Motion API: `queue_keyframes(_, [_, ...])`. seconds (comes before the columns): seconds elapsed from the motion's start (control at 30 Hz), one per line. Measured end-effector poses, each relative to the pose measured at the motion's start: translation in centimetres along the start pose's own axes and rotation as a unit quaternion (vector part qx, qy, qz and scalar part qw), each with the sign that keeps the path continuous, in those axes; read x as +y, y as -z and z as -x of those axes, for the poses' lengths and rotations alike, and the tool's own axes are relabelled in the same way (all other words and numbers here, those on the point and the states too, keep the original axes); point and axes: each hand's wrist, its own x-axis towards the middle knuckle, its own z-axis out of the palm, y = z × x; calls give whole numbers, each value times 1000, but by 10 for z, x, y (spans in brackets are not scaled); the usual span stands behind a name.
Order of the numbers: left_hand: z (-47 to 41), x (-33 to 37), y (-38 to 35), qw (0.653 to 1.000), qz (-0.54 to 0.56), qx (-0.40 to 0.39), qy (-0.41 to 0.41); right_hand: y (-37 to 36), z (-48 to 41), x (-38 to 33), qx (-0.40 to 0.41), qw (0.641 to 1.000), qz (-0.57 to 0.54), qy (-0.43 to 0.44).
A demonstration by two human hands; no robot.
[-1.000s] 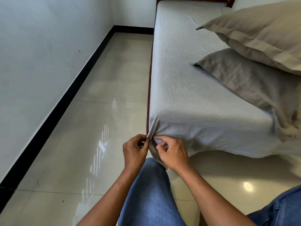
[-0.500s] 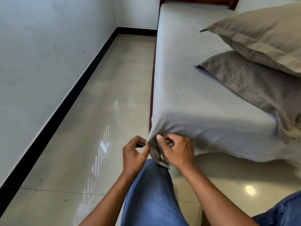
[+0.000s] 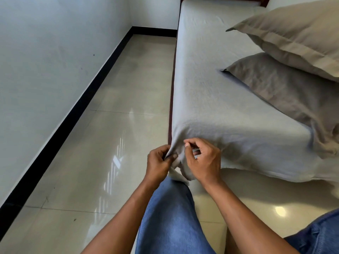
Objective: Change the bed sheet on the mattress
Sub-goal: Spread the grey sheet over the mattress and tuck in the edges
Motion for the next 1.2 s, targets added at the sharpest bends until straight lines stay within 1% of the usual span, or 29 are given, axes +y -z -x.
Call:
queue_keyframes(0.07, [-6,-4,13,997,37,-60,31,2,0,3,-1,1000,-2,9])
queue_keyframes(0.17, [-24,-12,45,980,31,-187,66,3,0,6,-18,1000,-1,20])
queue_keyframes(0.23, [-40,-15,60,962,3,-262,80,-2,1,6,-52,998,7,32])
queue_keyframes(0.3, [-54,-16,67,948,-9,-295,117,-10,2,5,-109,993,28,31])
queue_keyframes(0.37, [-62,-18,73,946,-8,-289,149,-19,3,4,-164,984,65,17])
queue_keyframes(0.43, [-67,-25,78,954,-6,-250,168,-24,6,2,-191,977,99,2])
queue_keyframes(0.53, [-73,-33,79,969,-26,-181,165,-27,8,1,-193,976,105,-4])
queue_keyframes(0.6, [-77,-32,76,975,-59,-154,147,-26,9,1,-181,979,97,2])
queue_keyframes(0.63, [-79,-32,73,971,-88,-169,141,-25,10,1,-173,981,90,8])
queue_keyframes(0.67, [-79,-31,70,959,-127,-210,143,-23,10,0,-162,983,85,16])
queue_keyframes(0.7, [-76,-31,66,937,-164,-267,157,-21,11,-1,-151,985,74,28])
queue_keyframes(0.73, [-72,-32,63,912,-183,-321,181,-20,11,-3,-140,987,68,41])
queue_keyframes(0.77, [-67,-34,61,893,-187,-358,200,-20,11,-6,-130,988,67,57])
queue_keyframes(0.8, [-63,-36,61,884,-181,-377,209,-21,12,-10,-124,988,72,63])
queue_keyframes(0.83, [-59,-38,63,884,-168,-382,213,-22,15,-11,-117,988,78,57])
queue_keyframes(0.87, [-56,-39,64,887,-156,-379,215,-23,16,-14,-109,990,85,27])
queue_keyframes(0.9, [-54,-40,66,889,-147,-375,216,-25,17,-15,-100,990,94,-20])
queue_keyframes(0.97, [-49,-38,67,894,-142,-370,208,-28,16,-16,-103,975,155,-118])
queue_keyframes(1.0, [-46,-36,66,898,-141,-368,197,-29,16,-16,-117,963,194,-144])
queue_keyframes(1.07, [-37,-32,60,905,-137,-366,170,-32,15,-17,-142,950,231,-154])
queue_keyframes(1.17, [-22,-20,48,911,-131,-363,145,-33,19,-12,-137,959,195,-152])
queue_keyframes(1.2, [-18,-15,47,921,-133,-346,123,-31,22,-11,-127,965,178,-145])
